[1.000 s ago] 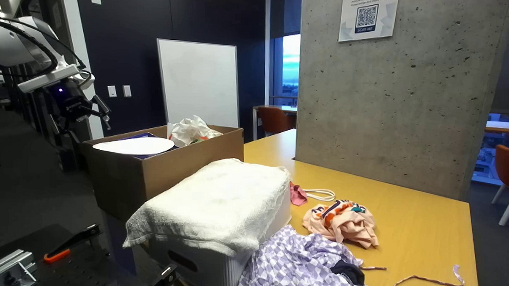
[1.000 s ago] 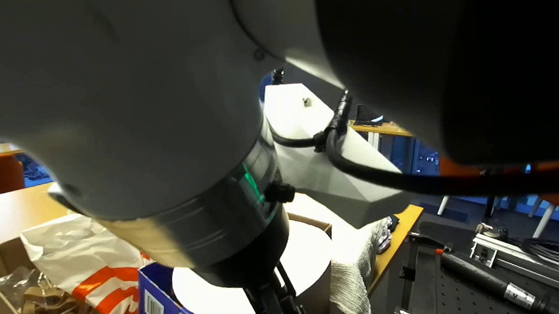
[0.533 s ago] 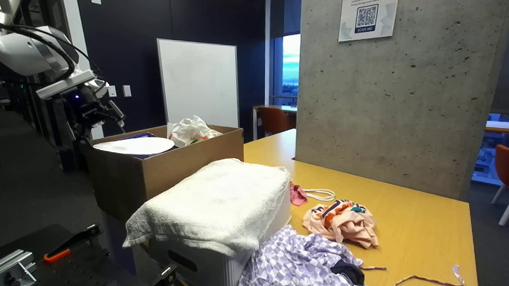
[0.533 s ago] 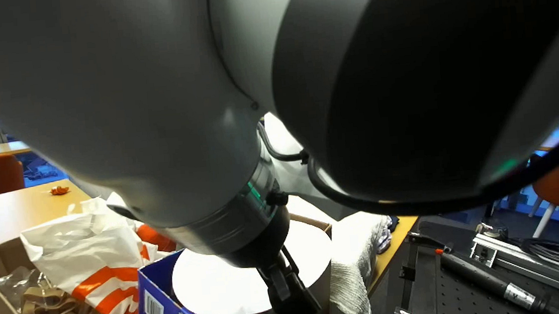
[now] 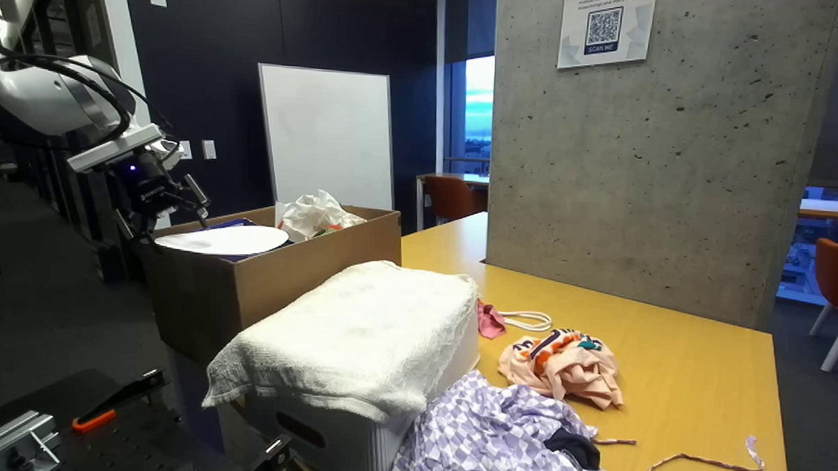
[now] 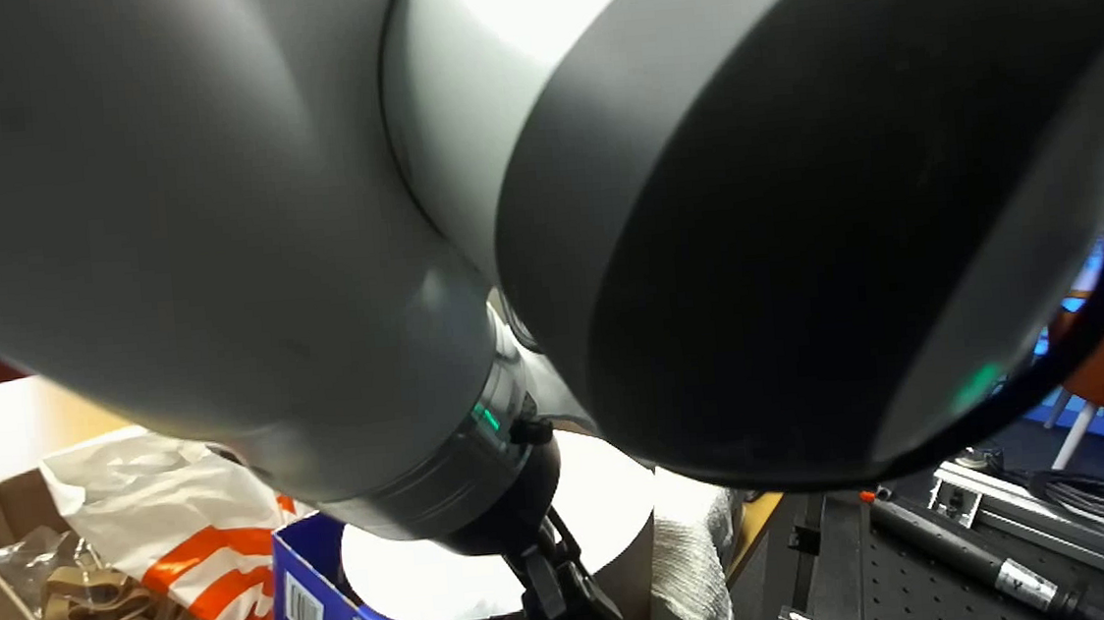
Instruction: Remove the paper plate from the box and place it on top of the white storage container then put the radish on the plate.
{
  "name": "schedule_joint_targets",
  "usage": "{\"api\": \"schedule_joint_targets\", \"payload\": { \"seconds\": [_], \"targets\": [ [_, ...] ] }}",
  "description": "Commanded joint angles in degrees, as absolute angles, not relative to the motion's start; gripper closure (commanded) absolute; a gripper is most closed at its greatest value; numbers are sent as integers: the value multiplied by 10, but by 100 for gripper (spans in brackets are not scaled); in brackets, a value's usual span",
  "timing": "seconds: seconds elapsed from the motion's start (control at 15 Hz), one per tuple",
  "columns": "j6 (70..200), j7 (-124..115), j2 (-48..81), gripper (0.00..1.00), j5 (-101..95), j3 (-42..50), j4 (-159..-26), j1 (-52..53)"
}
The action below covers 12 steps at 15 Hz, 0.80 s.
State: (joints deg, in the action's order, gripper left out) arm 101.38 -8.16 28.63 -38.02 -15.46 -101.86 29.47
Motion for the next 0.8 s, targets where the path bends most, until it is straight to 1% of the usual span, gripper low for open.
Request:
{"api": "schedule_joint_targets", "payload": {
  "seconds": [0.0, 0.07, 0.13, 0.2, 0.33, 0.53, 0.6, 0.73],
  "targets": [
    [974, -65, 272, 39, -393, -156, -1001, 306],
    [968, -64, 273, 40, -393, -156, -997, 307],
    [963, -63, 273, 46, -392, -156, -994, 308],
    [958, -63, 273, 56, -392, -157, -992, 309],
    [957, -62, 272, 69, -390, -158, -992, 308],
    [953, -61, 272, 94, -389, -158, -991, 308],
    [950, -60, 269, 99, -389, -158, -991, 308],
    [934, -58, 261, 100, -393, -156, -988, 308]
  ]
}}
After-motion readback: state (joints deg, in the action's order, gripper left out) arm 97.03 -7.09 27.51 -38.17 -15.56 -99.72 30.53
